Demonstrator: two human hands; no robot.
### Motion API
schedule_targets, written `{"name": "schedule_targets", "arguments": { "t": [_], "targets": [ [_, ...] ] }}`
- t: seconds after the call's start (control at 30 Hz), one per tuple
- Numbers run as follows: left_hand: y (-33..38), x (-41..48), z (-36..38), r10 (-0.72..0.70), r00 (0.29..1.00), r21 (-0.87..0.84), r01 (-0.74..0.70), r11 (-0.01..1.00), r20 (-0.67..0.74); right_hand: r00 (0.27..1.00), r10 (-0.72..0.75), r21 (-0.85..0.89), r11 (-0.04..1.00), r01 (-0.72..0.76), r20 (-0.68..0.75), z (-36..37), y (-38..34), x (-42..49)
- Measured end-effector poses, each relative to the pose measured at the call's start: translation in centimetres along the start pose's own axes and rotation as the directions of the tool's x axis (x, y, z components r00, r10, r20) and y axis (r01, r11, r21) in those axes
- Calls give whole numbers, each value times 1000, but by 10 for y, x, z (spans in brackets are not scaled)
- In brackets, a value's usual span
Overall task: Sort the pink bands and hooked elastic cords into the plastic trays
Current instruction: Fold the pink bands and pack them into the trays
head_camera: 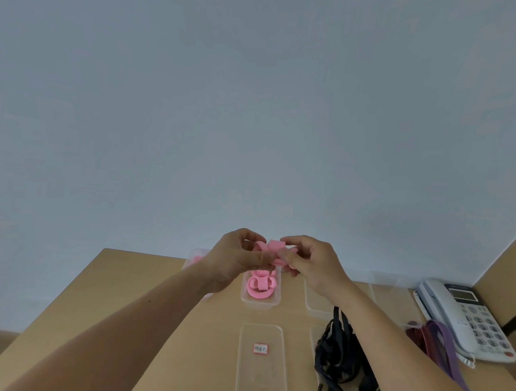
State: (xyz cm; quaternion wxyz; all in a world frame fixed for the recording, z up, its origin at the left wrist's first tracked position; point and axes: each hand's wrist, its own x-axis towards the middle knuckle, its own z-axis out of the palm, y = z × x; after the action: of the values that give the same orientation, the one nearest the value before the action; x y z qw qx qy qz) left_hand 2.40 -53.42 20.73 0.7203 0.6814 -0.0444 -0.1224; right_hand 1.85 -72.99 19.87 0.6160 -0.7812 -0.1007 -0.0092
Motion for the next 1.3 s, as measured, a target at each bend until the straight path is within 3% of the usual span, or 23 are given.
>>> {"name": "schedule_targets", "arguments": {
  "t": [0.2, 0.4, 0.57, 0.73, 0.8, 0.93, 1.1, 1.3],
  "targets": [
    [-14, 3, 14, 82, 994, 100, -74, 992, -70, 996, 74, 96, 993, -70, -46, -1, 12, 3],
    [-27, 2, 16, 76, 996, 169, -68, 983, -38, 992, 119, 150, 982, -113, -34, -8, 21, 8],
    [-46, 2, 17, 122, 982, 277, -79, 958, -143, 988, 155, 136, 979, -153, -7, 1, 37, 12],
    [-70, 17, 2, 221, 947, 617, -33, 787, -232, 972, 234, 131, 965, -227, -40, 12, 51, 18],
    [-76, 26, -6, 247, 951, 675, -58, 735, -187, 966, 255, 124, 961, -247, -53, 18, 56, 24],
    [-79, 49, -31, 130, 991, 614, -126, 779, 38, 949, 306, 120, 948, -296, -72, 27, 60, 37],
    [-80, 88, -47, -15, 976, 548, -108, 830, 215, 937, 347, 55, 937, -344, -47, 44, 75, 53],
    [-99, 120, -61, -35, 966, 520, -107, 848, 256, 892, 407, 63, 913, -403, -199, 57, 102, 66]
  ]
}}
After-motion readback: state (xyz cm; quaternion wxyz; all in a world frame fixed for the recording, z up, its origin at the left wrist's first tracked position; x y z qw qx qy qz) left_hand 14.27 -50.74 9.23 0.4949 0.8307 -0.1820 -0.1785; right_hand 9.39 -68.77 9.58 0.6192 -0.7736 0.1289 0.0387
